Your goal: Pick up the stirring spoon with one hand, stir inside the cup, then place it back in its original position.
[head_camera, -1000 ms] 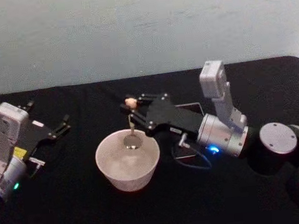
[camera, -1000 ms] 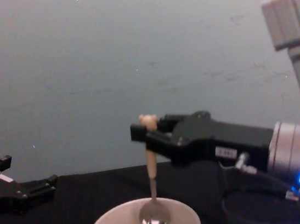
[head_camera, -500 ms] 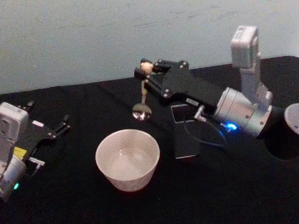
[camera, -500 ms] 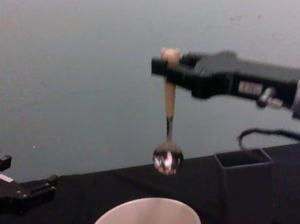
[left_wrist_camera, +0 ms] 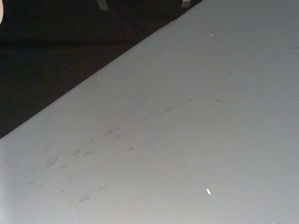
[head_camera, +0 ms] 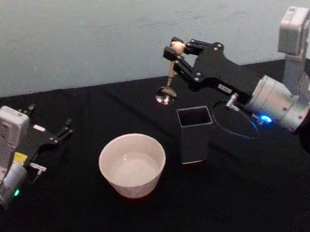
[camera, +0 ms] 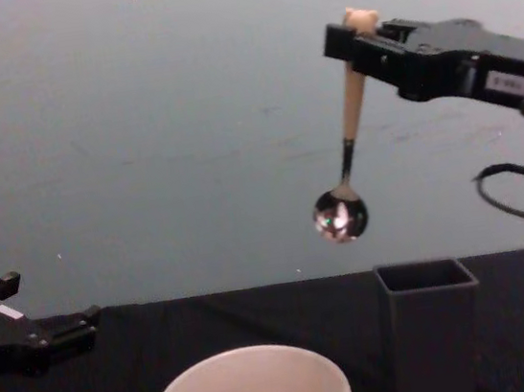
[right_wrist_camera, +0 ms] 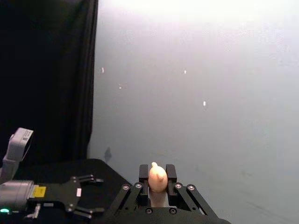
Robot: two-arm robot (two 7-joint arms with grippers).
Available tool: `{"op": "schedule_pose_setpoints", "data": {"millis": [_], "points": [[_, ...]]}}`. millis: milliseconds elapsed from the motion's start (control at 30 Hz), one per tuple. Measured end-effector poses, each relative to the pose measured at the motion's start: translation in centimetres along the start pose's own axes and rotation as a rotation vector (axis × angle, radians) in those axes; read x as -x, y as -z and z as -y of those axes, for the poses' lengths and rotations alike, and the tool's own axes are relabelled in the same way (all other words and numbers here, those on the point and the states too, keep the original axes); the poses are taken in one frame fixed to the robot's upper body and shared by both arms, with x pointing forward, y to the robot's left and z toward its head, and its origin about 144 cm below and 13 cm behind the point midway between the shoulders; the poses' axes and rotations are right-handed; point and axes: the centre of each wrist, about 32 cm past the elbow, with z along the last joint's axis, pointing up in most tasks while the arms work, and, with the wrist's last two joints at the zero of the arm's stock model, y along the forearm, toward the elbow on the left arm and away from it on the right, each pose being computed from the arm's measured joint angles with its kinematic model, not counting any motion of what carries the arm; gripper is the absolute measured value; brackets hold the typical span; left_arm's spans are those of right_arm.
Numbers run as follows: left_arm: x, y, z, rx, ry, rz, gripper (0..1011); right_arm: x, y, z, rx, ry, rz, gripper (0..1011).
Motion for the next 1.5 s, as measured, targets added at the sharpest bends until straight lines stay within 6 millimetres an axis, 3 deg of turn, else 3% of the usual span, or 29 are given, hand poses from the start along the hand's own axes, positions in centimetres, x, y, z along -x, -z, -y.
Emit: {"op": "schedule_pose_setpoints", "data": {"millis": [500,933,1500], "points": [[0.0,0.0,0.0,0.0,0.0,0.0,1001,-0.1,-0.3,2.8,0.047,0.062,0.008,215],[0.0,0.0,0.0,0.0,0.0,0.0,1001,0.2,0.0,3.5,0.073,0.078,-0.011,215],[0.0,0.0,0.0,0.0,0.0,0.0,1002,0.8,1.9,4.0,0.169,0.094,-0.084,215]]}}
